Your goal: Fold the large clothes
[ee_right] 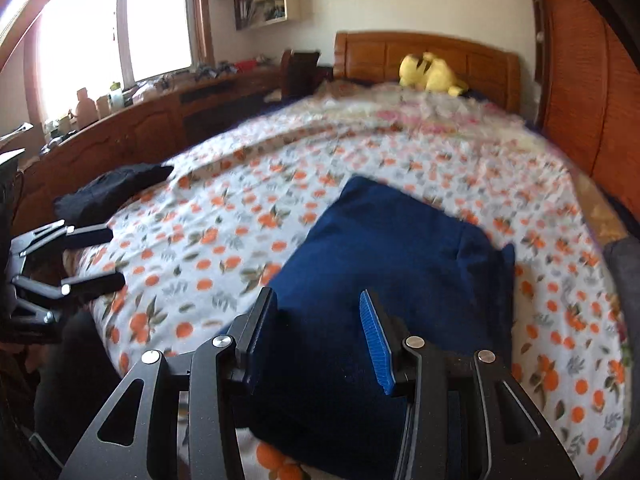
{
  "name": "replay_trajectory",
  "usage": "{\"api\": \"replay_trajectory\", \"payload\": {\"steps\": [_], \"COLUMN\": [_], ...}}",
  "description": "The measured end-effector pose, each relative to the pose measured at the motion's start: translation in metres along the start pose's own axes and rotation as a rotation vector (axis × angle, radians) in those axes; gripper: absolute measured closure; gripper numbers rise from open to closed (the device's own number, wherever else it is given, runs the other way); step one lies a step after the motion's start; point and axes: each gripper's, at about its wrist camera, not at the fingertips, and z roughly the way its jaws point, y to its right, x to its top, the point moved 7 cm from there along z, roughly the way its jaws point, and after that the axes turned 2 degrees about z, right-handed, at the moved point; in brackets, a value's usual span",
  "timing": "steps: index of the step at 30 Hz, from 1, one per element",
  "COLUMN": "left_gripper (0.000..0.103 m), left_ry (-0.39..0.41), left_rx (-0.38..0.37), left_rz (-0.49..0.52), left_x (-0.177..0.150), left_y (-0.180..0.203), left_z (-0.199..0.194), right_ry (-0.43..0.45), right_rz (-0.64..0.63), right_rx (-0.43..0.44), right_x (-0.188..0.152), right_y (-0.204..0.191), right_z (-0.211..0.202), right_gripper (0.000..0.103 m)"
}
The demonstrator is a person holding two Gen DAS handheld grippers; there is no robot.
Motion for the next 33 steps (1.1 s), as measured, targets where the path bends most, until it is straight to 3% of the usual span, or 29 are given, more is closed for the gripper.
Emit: {"api": "replay_trajectory", "payload": {"steps": [8, 14, 17, 20, 25, 31, 33], "left_gripper": [0.028, 0.028, 0.028, 0.028, 0.028, 0.028, 0.028], "left_ry": [-0.01, -0.015, -0.004, 0.003, 0.022, 0.009, -0.005], "left_rx": [-0.011, -0.031, -0.032, -0.036, -0.071, -0.122, -0.138], "left_rz": [-0.003, -0.013, -0.003, 0.001, 0.017, 0.036, 0.04], "left_x": [-0.004, -0.002, 0.001, 0.005, 0.016, 0.032, 0.04], "left_y": [0.001, 0.006, 0.01, 0.013, 0.025, 0.036, 0.037], "left_z": [0.005, 0.012, 0.013, 0.017, 0.034, 0.07, 0.085], "right_ry": [-0.071, -0.005, 0.025, 0.082, 0.093, 0.037, 0.024], "right_rz": [0.009, 0.044, 0.064, 0.062, 0.12, 0.179, 0.202], "right_rx": [-0.064, -0.033, -0.045, -0.102, -0.167, -0.219, -0.22], "right_x": [-0.026, -0.024, -0.018, -0.018, -0.032, -0.048, -0.052], "right_y": [0.005, 0.012, 0.017, 0.029, 0.059, 0.073, 0.077], "right_z": [0.015, 0.009, -0.013, -0.041, -0.06, -0.045, -0.037], "right_gripper": [0.059, 0.058, 0.058, 0.058, 0.057, 0.047, 0.035]}}
